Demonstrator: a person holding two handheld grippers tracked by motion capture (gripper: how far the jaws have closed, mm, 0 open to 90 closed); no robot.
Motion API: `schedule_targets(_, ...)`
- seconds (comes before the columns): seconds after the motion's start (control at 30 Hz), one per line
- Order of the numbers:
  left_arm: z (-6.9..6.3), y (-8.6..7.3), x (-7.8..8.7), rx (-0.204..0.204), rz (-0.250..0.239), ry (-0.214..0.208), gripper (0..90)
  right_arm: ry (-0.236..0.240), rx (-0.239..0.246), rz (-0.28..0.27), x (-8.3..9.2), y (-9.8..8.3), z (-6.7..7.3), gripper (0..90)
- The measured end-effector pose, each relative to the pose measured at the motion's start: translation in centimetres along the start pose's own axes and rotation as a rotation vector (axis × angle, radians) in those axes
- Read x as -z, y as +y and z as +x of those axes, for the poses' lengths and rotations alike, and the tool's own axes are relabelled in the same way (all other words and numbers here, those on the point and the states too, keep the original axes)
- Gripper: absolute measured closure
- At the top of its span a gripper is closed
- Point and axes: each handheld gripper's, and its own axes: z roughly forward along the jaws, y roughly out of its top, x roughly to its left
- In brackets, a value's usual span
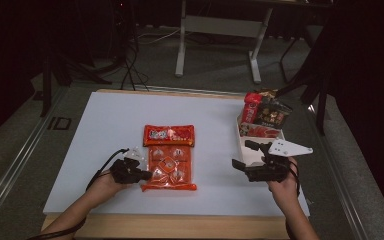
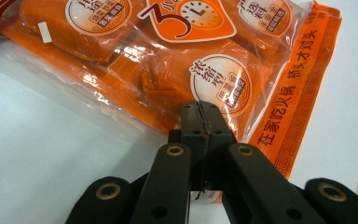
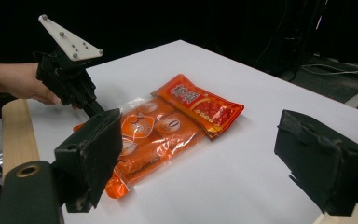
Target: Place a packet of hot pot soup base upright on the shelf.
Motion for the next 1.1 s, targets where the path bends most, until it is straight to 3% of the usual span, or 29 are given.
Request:
schedule_targets(0.07, 0.1, 0.2, 0.4, 0.009, -0.017, -0.012, 87.9, 0.000, -0.001, -0.001, 0.0, 0.0, 0.0, 14.9)
schedule_targets(0.1, 0.1, 0.3, 0.6, 0.015, -0.027, -0.018, 77.7, -0.001, 0.000, -0.003, 0.1, 0.0, 0.0, 14.9)
schedule_targets(0.17, 0.3, 0.5, 1.2, 0.017, -0.054, -0.037, 69.7, -0.003, 0.000, -0.005, 0.2, 0.0, 0.0, 14.8)
schedule_targets(0.3, 0.9, 0.9, 2.1, 0.042, -0.098, -0.025, 62.8, -0.001, -0.001, -0.004, 0.2, 0.0, -0.1, 14.9)
schedule_targets(0.43, 1.5, 1.3, 2.7, 0.056, -0.118, -0.011, 60.3, -0.001, 0.002, -0.004, 0.2, 0.0, 0.0, 14.9)
schedule_targets(0.73, 4.5, 2.4, 4.1, 0.139, -0.194, 0.054, 56.6, -0.003, 0.009, -0.008, 0.2, 0.1, 0.1, 14.9)
schedule_targets(1.1, 7.9, 3.1, 3.1, 0.229, -0.216, 0.140, 52.3, -0.006, 0.018, 0.001, 0.0, 0.0, 0.2, 14.9)
